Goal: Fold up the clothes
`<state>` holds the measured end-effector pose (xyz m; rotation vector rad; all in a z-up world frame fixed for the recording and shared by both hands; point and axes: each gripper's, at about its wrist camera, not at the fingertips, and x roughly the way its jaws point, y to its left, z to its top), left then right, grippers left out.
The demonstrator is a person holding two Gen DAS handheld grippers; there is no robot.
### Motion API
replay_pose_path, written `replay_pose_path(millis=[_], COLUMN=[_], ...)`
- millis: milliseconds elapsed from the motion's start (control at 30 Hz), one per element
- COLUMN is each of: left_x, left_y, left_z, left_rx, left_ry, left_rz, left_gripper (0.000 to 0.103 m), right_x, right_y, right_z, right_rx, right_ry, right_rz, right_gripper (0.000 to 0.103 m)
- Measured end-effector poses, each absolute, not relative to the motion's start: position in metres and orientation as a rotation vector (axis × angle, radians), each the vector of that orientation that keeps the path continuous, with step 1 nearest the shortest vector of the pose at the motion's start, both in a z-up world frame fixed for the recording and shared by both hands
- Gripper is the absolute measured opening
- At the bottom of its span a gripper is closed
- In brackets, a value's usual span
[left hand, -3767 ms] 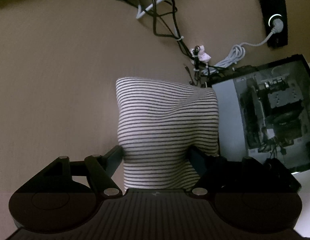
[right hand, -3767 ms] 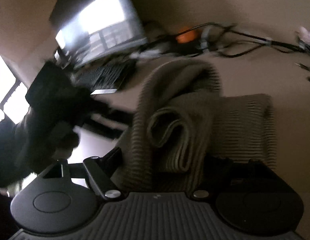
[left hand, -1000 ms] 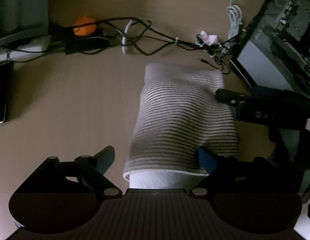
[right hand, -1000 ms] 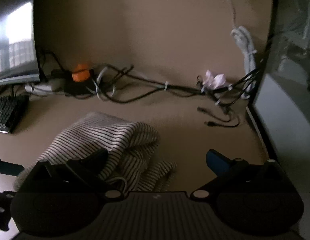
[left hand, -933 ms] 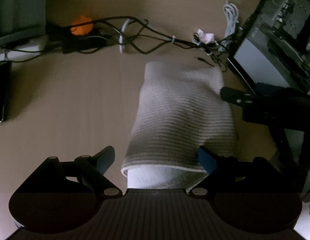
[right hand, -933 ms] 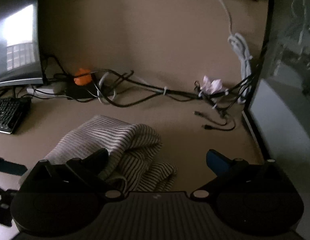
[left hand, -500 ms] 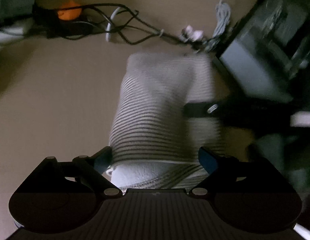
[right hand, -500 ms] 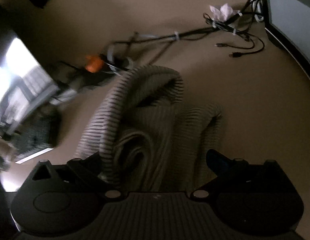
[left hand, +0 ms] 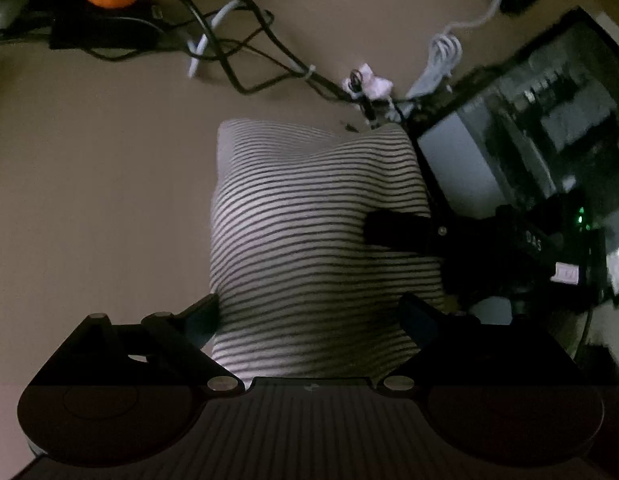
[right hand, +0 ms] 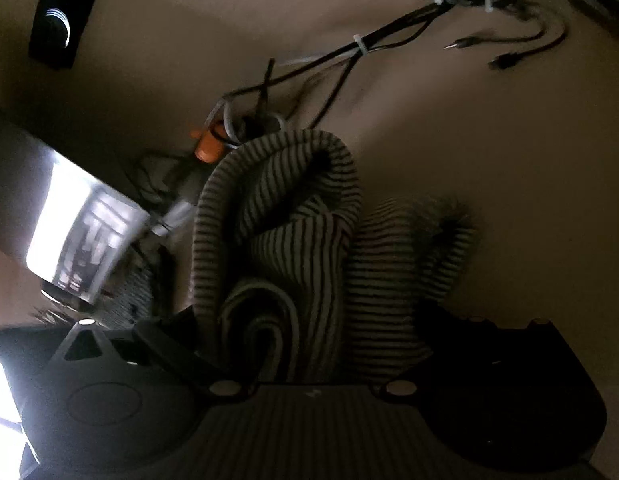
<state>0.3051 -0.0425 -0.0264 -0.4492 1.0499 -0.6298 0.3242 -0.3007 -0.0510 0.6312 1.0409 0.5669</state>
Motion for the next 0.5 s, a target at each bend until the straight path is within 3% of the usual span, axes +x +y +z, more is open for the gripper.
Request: replay_pose_path(millis=[233, 500], left_x=[0.36, 0.306], left_y=[-0.057, -0.048], left_z=[0.013, 0.006], left_rx=[-0.214, -0.221], left_ry=[0.792, 0.78], left_rz=[-0.405, -0.224], left_gripper=[0.097, 0.101], right_x=[0.376, 0.324], right_y=[-0.279, -0.31], right_z=[-0.02, -0.021], right_rx=[0.535, 0.302], right_ry=[0.737, 0.646], right_rz=[0.498, 0.34], right_gripper=[0.103, 0.103])
